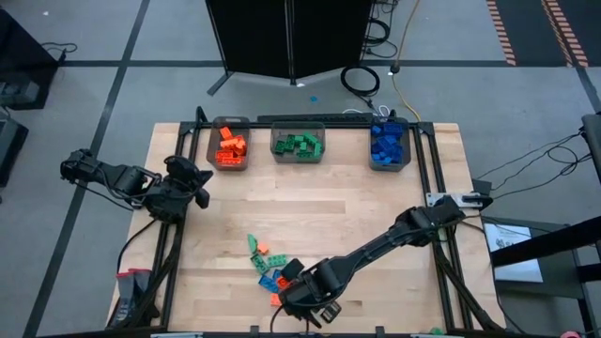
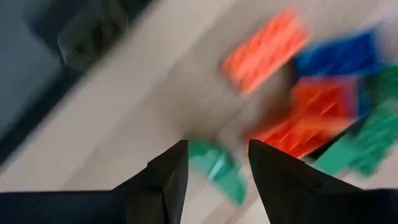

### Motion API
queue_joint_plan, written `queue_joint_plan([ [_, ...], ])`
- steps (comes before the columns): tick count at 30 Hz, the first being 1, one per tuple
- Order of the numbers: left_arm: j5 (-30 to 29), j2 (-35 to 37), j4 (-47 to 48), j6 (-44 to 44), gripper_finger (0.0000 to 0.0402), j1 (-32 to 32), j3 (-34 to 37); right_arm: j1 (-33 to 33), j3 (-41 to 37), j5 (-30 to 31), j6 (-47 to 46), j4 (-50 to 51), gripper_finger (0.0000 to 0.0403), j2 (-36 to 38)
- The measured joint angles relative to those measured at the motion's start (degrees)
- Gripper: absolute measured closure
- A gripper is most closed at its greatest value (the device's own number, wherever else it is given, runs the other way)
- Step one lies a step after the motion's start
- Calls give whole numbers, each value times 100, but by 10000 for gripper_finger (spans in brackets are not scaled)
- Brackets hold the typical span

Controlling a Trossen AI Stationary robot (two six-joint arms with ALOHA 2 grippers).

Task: Sort blocks
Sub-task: Put the green piece into the middle black bin

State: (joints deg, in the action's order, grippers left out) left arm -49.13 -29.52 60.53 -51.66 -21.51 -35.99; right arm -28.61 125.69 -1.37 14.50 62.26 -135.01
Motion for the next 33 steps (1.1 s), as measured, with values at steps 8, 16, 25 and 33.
queue_joint_plan([
  [8, -2, -11, -1, -7, 378, 1, 0, -2, -1122, 37, -62, -240, 239, 53],
  [16, 72, -13, -2, -2, 378, -1, 0, -10, -1206, 366, -614, -265, 239, 143],
  [25, 72, -15, 0, 0, 378, -1, 0, 1, -971, 586, -507, -286, 239, 233],
  [33, 72, -15, -2, 2, 378, -1, 0, 51, -1033, 605, -128, -350, 235, 235],
])
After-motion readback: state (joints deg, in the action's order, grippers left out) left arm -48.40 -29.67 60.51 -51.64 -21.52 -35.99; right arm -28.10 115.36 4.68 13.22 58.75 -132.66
